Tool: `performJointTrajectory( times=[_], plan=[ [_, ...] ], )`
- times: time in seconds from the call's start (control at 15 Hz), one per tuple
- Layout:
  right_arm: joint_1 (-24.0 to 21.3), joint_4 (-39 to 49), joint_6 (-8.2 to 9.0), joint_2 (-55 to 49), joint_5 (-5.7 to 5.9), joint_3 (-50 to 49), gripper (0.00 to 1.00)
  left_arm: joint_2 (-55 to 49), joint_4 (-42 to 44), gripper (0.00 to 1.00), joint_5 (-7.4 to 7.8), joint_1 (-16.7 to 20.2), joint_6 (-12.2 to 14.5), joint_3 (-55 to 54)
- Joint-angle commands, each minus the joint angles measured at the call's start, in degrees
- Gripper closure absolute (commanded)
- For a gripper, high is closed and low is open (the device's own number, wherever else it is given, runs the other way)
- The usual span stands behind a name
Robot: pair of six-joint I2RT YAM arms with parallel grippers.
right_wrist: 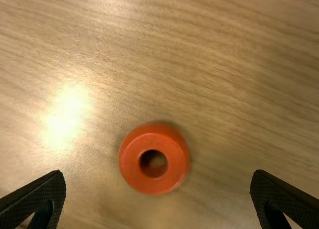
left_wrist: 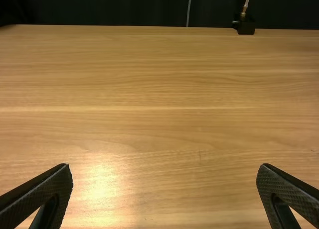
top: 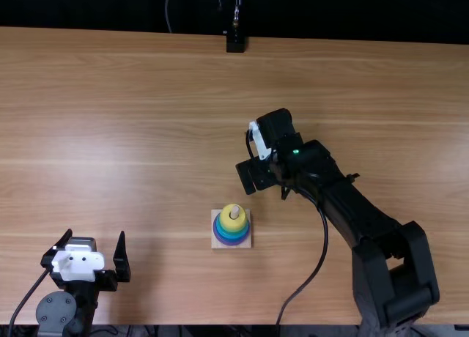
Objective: Build the Hanoi tower: stack the rings onto the peg from bottom to top in this color order: purple, dark blue, light blue, dark green, light green, yellow, orange.
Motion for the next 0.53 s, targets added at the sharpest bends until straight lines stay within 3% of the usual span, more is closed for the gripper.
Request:
performJointTrajectory(
  times=[0.0,0.47],
  plan=[
    [0.97,0.1,0.32,1.35,1.64,1.48,0.0,-0.67,-4.77,0.0,0.27,0.14,0.17,-6.0],
    [0.97,0.21,0.32,3.46,1.74,1.48,0.0,-0.67,-4.77,0.0,0.27,0.14,0.17,-6.0]
  ],
)
